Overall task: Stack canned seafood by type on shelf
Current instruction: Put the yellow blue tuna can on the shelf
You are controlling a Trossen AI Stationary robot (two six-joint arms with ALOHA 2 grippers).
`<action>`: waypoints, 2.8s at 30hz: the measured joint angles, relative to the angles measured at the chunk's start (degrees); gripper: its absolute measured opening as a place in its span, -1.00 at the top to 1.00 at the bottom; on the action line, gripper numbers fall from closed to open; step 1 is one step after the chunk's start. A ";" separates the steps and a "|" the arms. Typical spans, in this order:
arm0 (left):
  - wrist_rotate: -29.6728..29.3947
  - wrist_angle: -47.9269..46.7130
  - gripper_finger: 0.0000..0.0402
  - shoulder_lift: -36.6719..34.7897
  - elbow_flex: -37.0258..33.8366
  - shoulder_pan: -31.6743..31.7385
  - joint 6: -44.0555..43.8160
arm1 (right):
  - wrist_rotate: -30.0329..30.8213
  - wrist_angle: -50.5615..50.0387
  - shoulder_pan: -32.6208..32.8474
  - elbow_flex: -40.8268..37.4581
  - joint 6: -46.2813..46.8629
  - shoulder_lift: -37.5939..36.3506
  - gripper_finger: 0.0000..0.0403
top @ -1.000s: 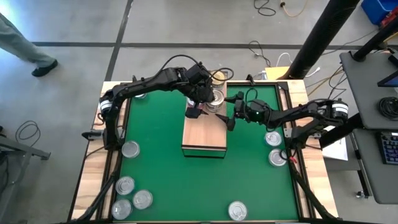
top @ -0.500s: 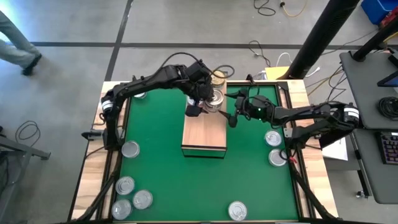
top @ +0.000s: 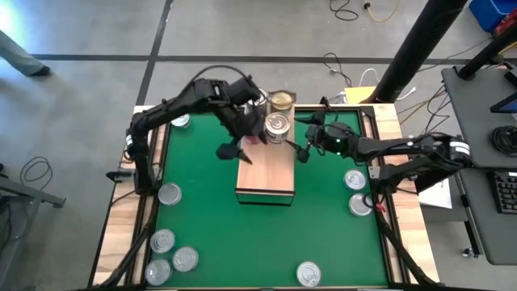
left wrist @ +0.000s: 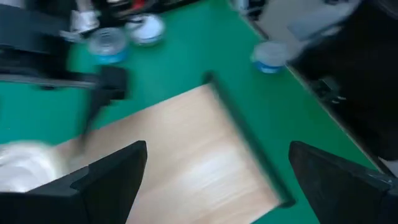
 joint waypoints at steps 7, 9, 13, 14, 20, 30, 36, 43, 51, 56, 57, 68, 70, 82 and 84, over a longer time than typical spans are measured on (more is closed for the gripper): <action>-3.09 0.76 -0.88 -0.72 -4.94 -5.96 0.53 | 0.52 -21.23 0.09 0.07 2.29 -16.95 -0.99; -3.27 1.98 -0.88 -0.80 -7.27 -7.12 0.77 | 2.25 -27.38 0.09 0.07 5.63 -21.34 -0.99; -3.51 7.51 -0.88 -0.95 -13.04 -8.74 1.02 | 8.39 -37.91 0.11 0.07 11.65 -26.72 -0.99; -3.51 9.14 -0.88 -1.01 -14.26 -8.95 0.91 | 8.94 -40.85 0.11 0.07 13.44 -27.22 -0.99; -5.20 14.91 -0.88 -1.12 -18.12 -10.11 -3.27 | 9.34 -55.64 3.18 0.16 21.12 -22.50 -0.91; -9.54 11.69 -0.88 -1.67 -15.69 -14.32 -9.94 | 8.12 -89.72 8.43 15.07 38.80 -5.64 -0.27; -16.57 7.69 -0.88 -1.96 -20.13 -16.99 -15.98 | 2.70 -107.71 11.46 13.97 56.03 1.74 0.16; -18.49 8.09 -0.88 -4.98 -23.94 -22.25 -18.75 | -1.38 -107.52 14.17 12.72 64.92 7.17 0.57; -26.50 14.30 -0.88 -12.67 -32.24 -30.96 -25.46 | -1.18 -103.10 17.33 12.48 66.31 14.13 0.87; -30.46 20.20 -0.88 -17.87 -38.92 -35.98 -32.66 | -2.37 -99.06 23.00 12.71 68.28 16.83 0.95; -30.65 21.37 -0.88 -18.77 -40.10 -36.80 -34.15 | -2.64 -98.80 24.56 12.99 70.04 17.30 0.95; -32.10 34.58 -0.88 -22.91 -48.92 -42.88 -36.37 | -4.48 -92.89 47.60 17.31 97.72 18.55 0.95; -32.08 37.09 -0.88 -22.66 -50.10 -43.34 -35.20 | -4.31 -88.80 51.88 19.65 101.72 19.60 0.95; -32.52 66.23 -0.88 -21.78 -66.22 -46.02 -35.02 | 16.84 -68.73 61.55 40.21 97.42 39.70 0.95; -35.90 72.77 -0.88 -21.78 -70.02 -47.74 -36.67 | 23.28 -66.34 61.58 44.76 90.81 43.75 0.95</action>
